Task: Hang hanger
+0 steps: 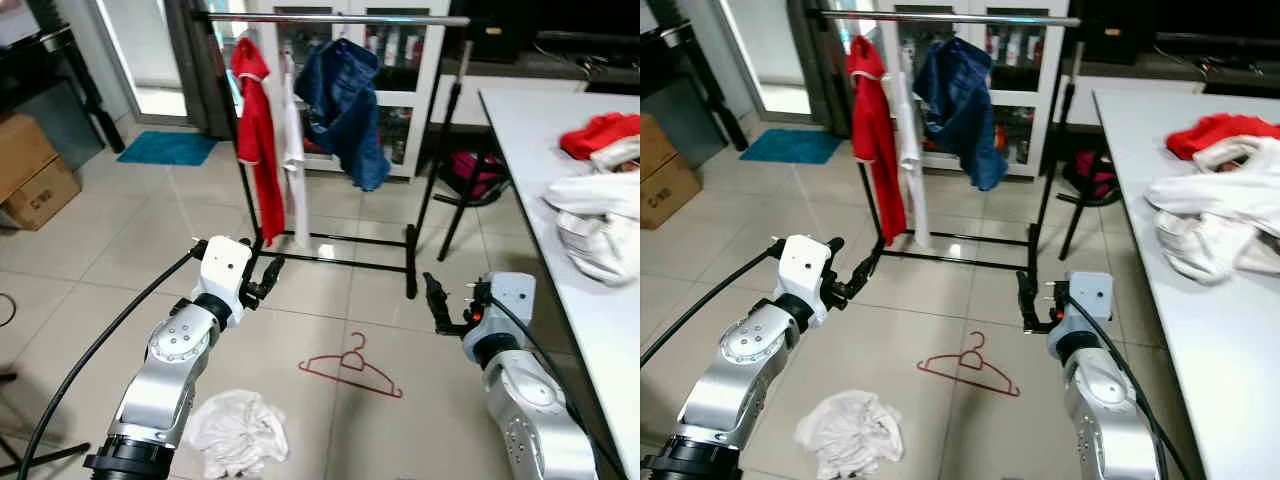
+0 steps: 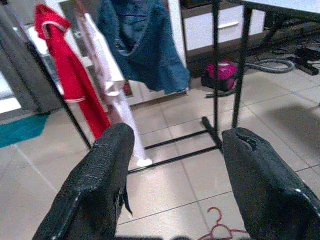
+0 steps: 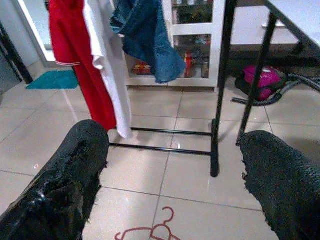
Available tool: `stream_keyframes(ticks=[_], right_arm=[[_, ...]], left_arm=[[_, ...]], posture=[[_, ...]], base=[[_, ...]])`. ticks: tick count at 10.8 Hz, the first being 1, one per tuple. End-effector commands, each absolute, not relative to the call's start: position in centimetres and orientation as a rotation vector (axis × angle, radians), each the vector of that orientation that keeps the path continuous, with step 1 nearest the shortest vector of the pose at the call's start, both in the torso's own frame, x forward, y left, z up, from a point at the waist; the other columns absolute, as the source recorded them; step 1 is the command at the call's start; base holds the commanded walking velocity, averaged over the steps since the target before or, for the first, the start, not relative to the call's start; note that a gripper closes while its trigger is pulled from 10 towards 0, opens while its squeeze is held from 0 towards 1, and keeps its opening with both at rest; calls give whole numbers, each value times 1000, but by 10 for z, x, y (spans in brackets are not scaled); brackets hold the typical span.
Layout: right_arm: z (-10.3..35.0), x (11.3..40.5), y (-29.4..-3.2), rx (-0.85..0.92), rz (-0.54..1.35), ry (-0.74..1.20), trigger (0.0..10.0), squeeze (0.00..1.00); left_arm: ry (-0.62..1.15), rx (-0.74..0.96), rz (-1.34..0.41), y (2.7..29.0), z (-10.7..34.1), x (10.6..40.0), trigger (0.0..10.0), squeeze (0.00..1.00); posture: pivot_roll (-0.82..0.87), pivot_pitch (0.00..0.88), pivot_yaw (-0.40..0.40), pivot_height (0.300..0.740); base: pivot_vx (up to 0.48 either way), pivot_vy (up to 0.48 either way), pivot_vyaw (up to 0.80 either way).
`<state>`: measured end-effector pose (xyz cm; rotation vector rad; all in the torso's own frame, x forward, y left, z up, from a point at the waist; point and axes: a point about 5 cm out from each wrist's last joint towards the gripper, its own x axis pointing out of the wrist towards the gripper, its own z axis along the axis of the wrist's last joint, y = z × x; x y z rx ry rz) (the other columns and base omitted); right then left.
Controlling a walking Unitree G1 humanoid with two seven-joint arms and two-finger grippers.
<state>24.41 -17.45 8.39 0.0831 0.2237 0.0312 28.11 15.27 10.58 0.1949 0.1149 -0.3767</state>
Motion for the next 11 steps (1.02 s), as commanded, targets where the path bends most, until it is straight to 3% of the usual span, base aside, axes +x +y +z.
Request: stream_keyframes(ticks=[1, 2, 4, 11], right_arm=[[84, 245, -170, 91, 38, 224, 10000, 0], [83, 245, -171, 86, 38, 227, 10000, 0], [83, 246, -171, 84, 35, 227, 10000, 0], [94, 246, -172, 113, -3, 133, 10000, 0]], left_arm=[[119, 194, -348, 161, 106, 282, 10000, 188], [123, 199, -345, 161, 106, 282, 10000, 184], [129, 191, -343, 160, 107, 282, 10000, 0], [137, 150, -372, 159, 104, 277, 10000, 0]], posture=[[-94, 9, 52, 740], [-93, 7, 53, 740], [-94, 6, 52, 740], [-96, 12, 52, 740]], base=[[0, 476, 0], [0, 405, 0], [0, 0, 0], [0, 0, 0]])
